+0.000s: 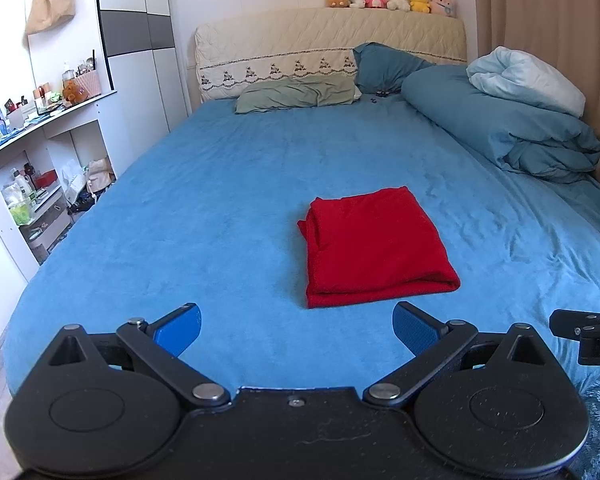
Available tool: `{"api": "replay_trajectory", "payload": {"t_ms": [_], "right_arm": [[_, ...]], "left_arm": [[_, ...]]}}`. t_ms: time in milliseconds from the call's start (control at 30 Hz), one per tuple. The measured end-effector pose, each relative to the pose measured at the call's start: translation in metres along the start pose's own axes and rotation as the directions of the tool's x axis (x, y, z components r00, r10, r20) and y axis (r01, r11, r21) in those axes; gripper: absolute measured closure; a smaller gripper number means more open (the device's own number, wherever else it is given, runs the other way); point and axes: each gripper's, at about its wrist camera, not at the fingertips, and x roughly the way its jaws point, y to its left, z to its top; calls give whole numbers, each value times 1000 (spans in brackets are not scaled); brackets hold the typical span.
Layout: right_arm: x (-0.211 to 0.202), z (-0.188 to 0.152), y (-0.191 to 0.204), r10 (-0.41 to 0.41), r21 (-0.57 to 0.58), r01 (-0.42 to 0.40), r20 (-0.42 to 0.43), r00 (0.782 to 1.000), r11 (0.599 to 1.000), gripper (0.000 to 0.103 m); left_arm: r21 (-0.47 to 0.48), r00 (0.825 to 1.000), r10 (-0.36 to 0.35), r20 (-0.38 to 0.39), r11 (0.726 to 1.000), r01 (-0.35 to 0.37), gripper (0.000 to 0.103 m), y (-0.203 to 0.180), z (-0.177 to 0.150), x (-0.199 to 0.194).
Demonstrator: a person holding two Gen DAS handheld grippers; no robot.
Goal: Fold small clothes
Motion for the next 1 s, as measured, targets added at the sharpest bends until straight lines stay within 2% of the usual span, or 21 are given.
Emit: {"api": "replay_trajectory", "payload": {"t_ms": [567,1000], "right_arm": [[-2,3,0,4,1,-4,-1,1000,1000,0],[-8,5,3,7,-4,-7,18,1000,1000,0]], "left_arm": [[-3,1000,-1,1,1000,1,0,0,0,0],[-1,999,6,37,1000,-6,0,-5,2,-5]]}}
